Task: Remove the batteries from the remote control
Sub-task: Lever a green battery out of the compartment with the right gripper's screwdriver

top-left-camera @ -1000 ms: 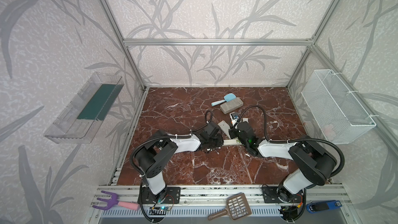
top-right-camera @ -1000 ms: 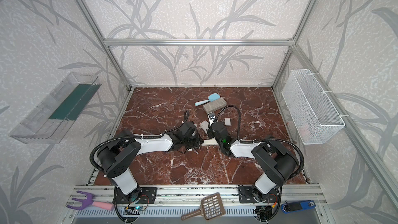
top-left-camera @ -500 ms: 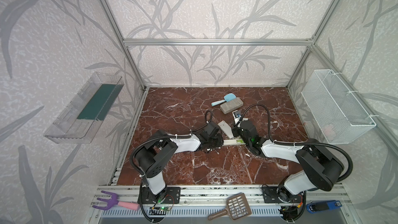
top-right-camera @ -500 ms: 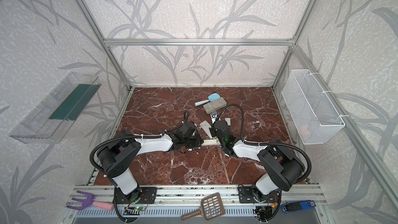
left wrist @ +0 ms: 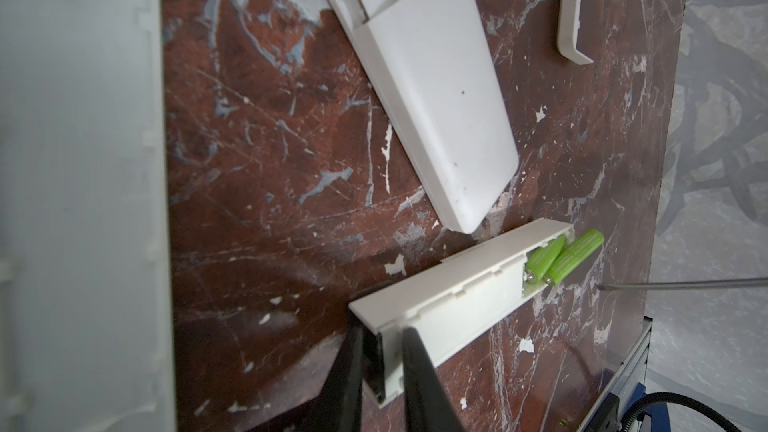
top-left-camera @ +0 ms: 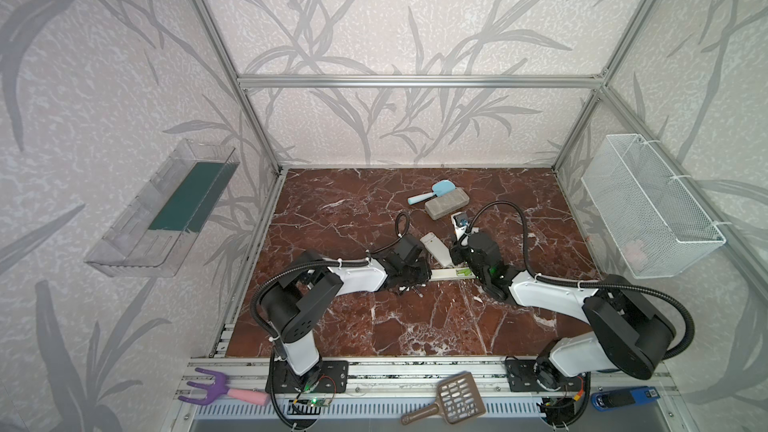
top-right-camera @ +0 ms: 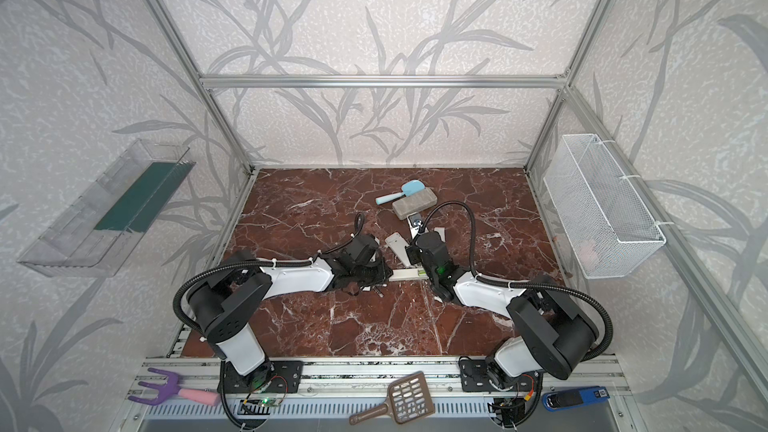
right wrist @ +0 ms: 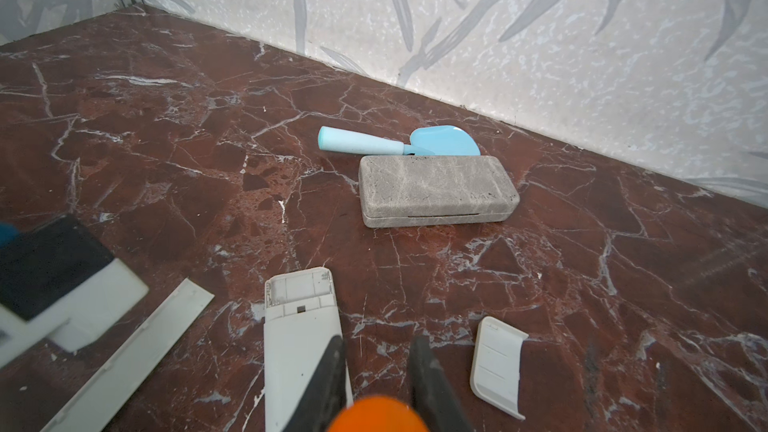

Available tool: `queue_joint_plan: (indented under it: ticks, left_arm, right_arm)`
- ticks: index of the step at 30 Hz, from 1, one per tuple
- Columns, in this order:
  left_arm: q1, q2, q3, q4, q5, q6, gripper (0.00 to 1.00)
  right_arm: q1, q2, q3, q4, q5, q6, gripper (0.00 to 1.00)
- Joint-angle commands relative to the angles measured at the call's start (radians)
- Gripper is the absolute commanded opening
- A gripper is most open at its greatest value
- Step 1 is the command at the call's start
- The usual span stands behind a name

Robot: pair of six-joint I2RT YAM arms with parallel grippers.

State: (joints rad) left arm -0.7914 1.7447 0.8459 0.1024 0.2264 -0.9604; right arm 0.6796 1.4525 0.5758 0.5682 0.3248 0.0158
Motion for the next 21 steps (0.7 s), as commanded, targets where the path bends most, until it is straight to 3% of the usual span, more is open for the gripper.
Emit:
queue_joint_plan:
  ticks: [1, 11, 21]
  left_arm:
    - [0.002, 0.027, -0.039, -0.092, -0.022, 0.006, 0.20]
    - [0.001, 0.024, -0.044, -0.097, -0.025, 0.006, 0.20]
    - [0.003, 0.025, -0.044, -0.098, -0.025, 0.006, 0.20]
  right_arm:
    - [0.015, 0.012, 0.029, 0.008, -0.033, -0.004, 0.00]
    - [0.026, 0.097, 0.053, 0.024, -0.084, -0.010, 0.00]
    - [0.004, 0.097, 0.054, 0.014, -0.046, -0.040, 0.00]
